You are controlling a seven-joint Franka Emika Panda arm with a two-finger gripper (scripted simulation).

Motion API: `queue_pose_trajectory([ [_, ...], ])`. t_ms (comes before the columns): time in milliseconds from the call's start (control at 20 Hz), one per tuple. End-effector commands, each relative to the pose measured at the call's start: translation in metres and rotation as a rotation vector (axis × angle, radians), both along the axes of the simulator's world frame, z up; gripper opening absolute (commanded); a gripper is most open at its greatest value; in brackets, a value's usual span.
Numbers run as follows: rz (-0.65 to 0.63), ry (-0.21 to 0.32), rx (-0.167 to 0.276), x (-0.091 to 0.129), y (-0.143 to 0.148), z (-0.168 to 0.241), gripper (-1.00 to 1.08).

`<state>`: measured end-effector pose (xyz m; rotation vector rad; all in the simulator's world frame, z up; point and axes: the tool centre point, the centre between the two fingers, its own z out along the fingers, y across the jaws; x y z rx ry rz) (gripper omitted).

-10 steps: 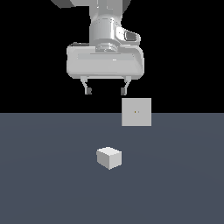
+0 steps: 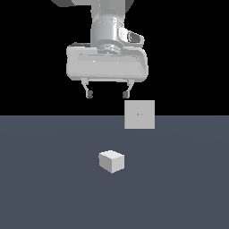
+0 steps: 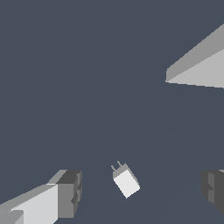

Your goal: Plug the charger into the wall socket.

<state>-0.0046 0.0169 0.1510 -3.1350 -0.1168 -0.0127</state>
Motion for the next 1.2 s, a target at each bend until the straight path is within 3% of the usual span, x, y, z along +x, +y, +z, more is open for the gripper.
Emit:
queue_pose_trajectory([
  [0,0.025,-0.009,0.003,-0.004,0.0,-0.003,1.0],
  [1150,0.427,-0.161,0.055,-0.058,-0.004,-0.06,1.0],
])
